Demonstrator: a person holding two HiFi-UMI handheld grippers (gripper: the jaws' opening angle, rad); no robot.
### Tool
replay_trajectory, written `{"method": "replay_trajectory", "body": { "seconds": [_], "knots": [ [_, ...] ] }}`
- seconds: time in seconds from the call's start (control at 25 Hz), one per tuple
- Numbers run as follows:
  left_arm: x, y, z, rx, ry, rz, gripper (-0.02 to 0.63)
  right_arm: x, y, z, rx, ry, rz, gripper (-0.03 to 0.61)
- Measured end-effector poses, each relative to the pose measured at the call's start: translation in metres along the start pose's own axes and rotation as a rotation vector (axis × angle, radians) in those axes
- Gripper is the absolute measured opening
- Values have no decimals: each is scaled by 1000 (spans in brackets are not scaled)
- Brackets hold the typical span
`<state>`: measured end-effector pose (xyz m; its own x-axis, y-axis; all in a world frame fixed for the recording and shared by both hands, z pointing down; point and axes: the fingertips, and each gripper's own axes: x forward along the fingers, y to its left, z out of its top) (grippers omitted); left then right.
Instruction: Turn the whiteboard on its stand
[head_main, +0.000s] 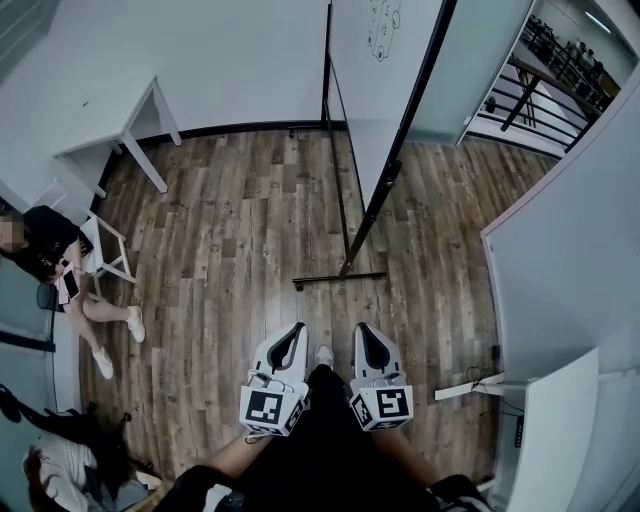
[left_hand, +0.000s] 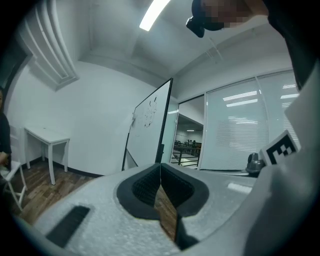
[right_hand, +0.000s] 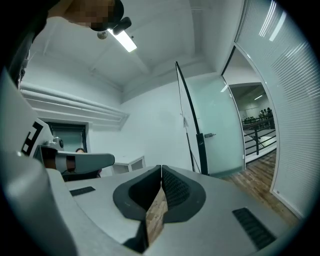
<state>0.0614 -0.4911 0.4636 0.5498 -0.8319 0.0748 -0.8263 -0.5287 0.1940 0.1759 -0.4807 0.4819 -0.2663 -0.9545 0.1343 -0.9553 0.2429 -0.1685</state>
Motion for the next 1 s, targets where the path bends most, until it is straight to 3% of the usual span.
{"method": "replay_trajectory", "body": {
  "seconds": [0.32, 0.72, 1.0],
  "knots": [
    [96, 8, 16, 8, -15, -3, 17, 90, -75, 18, -18, 8, -4, 15],
    [173, 24, 24, 23, -4, 14, 17, 188, -142, 21, -70, 45, -4, 19],
    [207, 34, 24, 13, 5, 30, 17, 253, -186, 4, -73, 112, -28, 142]
  ]
}}
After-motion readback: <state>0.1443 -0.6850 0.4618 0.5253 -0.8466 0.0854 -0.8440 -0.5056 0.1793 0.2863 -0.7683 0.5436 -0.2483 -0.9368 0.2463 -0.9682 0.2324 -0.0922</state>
